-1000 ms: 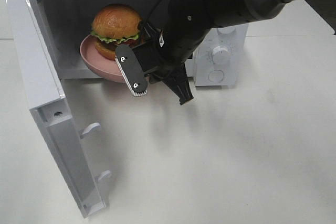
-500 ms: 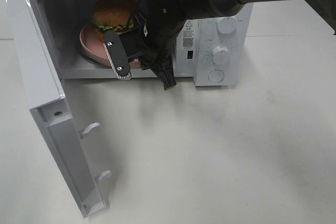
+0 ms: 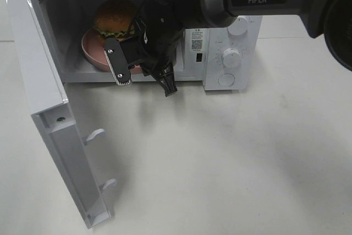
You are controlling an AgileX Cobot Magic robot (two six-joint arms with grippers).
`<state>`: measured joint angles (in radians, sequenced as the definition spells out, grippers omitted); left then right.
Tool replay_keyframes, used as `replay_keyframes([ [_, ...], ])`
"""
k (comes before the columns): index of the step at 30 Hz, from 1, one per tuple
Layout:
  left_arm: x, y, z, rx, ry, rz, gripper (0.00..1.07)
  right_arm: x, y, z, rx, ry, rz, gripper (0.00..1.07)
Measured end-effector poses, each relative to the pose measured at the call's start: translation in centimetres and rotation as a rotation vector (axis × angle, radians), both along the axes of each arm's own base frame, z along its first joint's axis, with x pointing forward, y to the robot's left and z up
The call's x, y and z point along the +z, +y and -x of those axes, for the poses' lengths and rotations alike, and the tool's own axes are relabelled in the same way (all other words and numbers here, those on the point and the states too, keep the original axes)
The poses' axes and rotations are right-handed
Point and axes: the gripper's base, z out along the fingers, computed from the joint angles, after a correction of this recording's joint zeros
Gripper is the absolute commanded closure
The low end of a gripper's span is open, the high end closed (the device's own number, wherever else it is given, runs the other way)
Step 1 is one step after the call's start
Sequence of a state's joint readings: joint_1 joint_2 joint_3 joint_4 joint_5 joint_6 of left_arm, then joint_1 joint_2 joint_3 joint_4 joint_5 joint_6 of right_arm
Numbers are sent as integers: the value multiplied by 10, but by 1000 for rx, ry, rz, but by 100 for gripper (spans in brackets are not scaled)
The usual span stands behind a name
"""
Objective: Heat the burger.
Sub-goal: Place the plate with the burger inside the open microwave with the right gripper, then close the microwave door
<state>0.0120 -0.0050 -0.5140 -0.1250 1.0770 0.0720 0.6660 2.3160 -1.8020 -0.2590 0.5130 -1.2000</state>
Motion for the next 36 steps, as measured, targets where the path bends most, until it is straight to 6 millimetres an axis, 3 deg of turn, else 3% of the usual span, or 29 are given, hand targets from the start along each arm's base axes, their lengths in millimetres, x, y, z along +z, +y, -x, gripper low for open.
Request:
replay_keyframes([
  [5, 0, 0, 0, 0, 0, 0, 6, -1, 2, -4, 1, -26, -31, 93],
  [8, 0, 0, 0, 0, 0, 0, 6, -2, 4, -6, -7, -45, -65, 82],
  [9, 0, 0, 0, 0, 0, 0, 6, 0, 4, -8, -11, -55, -78, 72],
  [14, 0, 0, 0, 0, 0, 0, 6, 1, 5, -9, -28, -58, -95, 57],
  [23, 0, 0, 0, 0, 0, 0, 6, 4, 0, -2, -44, -23, -85, 46],
  [30, 0, 0, 0, 0, 0, 0, 6, 22, -14, 20, -29, -45, -126, 35],
  [36, 0, 0, 0, 0, 0, 0, 6, 25, -23, 33, -29, -35, -135, 27],
])
